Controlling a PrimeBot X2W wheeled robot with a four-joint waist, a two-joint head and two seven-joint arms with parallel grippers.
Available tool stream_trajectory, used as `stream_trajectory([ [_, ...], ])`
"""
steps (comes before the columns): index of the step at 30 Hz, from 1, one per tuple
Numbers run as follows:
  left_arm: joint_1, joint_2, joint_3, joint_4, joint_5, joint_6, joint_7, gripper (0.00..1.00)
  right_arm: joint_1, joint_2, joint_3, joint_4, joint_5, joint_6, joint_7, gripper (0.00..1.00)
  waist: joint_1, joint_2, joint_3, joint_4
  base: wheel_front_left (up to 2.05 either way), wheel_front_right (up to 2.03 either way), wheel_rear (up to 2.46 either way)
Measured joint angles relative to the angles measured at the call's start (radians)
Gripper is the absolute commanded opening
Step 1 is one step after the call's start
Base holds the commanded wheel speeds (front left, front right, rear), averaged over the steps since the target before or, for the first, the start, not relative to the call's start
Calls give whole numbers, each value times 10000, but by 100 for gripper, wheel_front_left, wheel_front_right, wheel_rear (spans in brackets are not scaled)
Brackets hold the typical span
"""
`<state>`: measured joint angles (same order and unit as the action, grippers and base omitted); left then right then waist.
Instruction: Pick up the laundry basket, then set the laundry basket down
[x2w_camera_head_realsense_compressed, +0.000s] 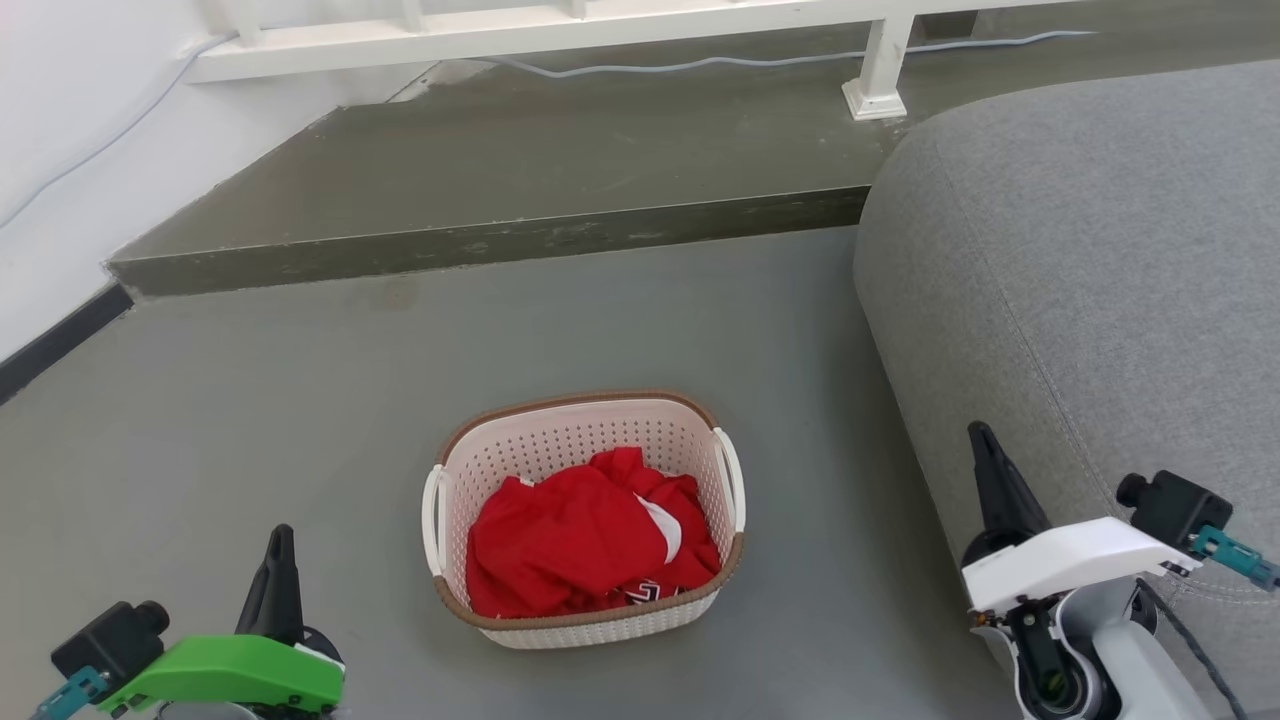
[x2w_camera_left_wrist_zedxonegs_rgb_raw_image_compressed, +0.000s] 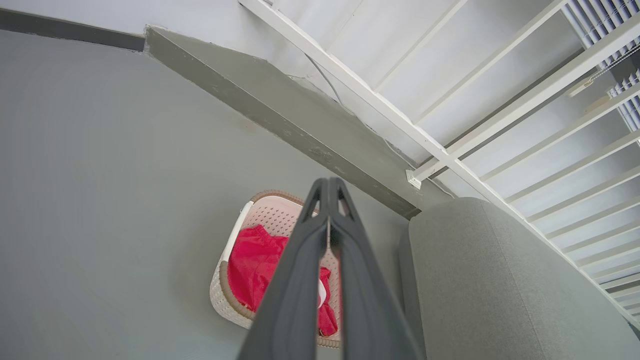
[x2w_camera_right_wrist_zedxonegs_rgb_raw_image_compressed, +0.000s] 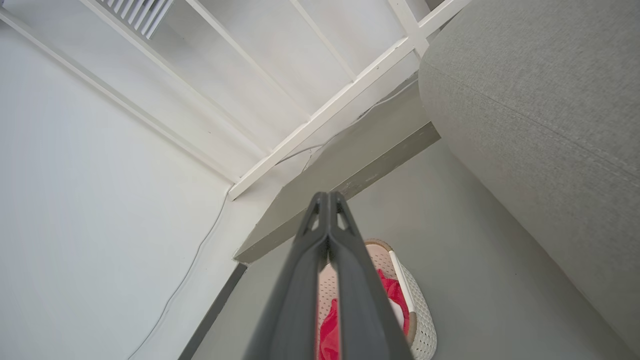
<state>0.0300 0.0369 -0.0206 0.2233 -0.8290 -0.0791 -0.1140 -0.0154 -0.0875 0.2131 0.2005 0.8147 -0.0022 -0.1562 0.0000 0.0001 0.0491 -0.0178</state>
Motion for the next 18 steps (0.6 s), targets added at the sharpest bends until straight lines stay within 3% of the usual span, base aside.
stream_trajectory([
  [18, -238, 0, 255, 148, -2042, -98, 616, 0, -22, -38, -675, 104, 2284, 284, 527, 0, 0, 0, -121, 49, 0, 0, 0],
])
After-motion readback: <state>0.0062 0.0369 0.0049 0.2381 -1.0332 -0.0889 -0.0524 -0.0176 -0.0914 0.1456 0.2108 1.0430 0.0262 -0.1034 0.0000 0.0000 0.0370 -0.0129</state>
